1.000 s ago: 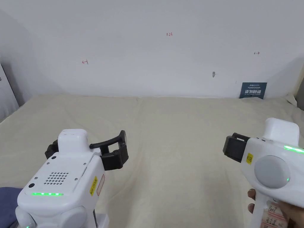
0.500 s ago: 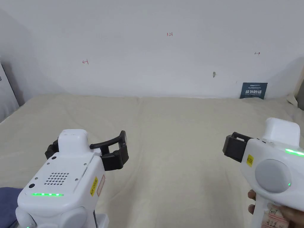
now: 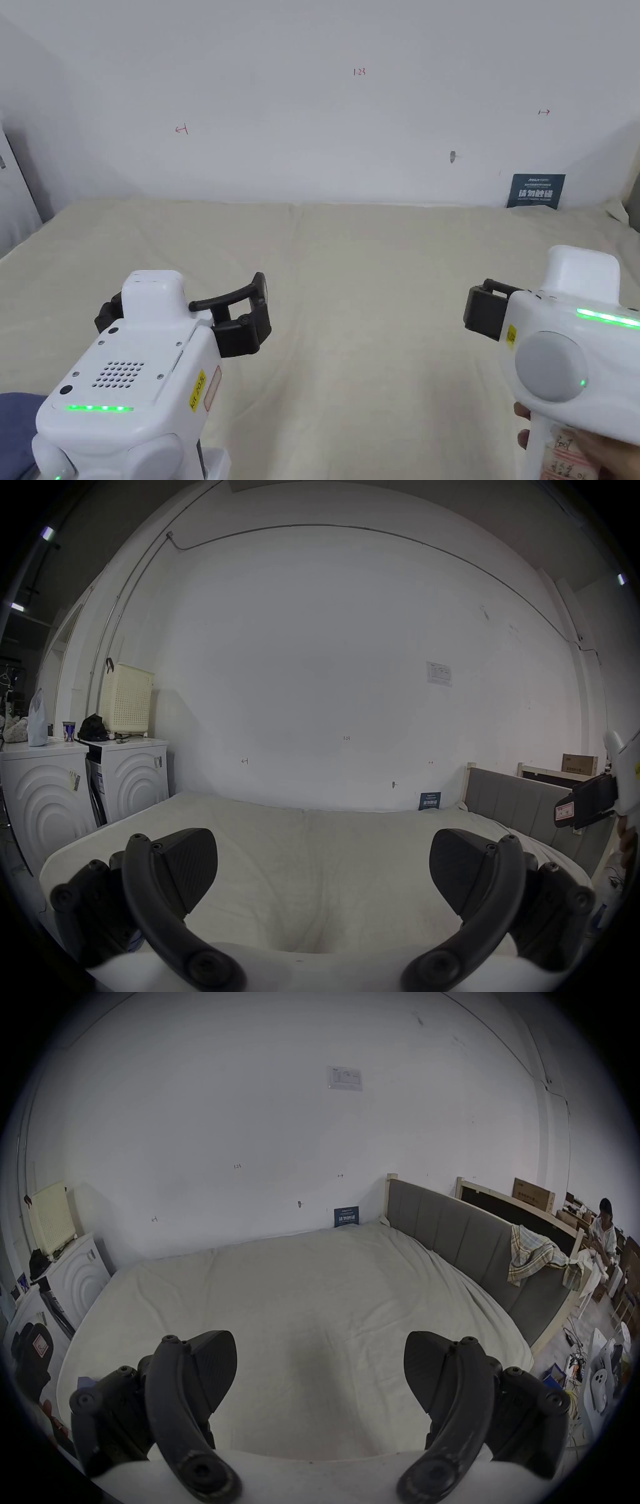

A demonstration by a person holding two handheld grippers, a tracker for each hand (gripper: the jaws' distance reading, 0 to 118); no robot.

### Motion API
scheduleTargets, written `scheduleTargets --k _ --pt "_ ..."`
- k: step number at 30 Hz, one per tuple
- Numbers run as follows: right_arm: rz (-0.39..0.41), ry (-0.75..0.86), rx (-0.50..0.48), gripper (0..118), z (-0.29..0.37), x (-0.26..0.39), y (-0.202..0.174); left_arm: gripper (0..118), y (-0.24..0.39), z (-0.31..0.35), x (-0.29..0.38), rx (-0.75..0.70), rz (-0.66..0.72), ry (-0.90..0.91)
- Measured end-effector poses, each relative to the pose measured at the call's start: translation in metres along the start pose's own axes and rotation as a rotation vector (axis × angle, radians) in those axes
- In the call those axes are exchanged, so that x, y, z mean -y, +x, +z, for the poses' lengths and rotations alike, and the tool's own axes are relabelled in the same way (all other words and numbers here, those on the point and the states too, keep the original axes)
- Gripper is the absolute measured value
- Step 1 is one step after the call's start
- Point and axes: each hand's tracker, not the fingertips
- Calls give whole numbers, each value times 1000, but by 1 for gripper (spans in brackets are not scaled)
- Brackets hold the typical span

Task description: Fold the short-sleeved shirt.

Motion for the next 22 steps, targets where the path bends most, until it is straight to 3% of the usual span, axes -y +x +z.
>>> scheduleTargets --k 6,22 --pt "-25 -17 -25 101 -3 -1 4 118 0 0 -1 -1 -3 1" --pt "1 4 -8 101 -2 -1 2 118 -1 1 -3 -4 1 6"
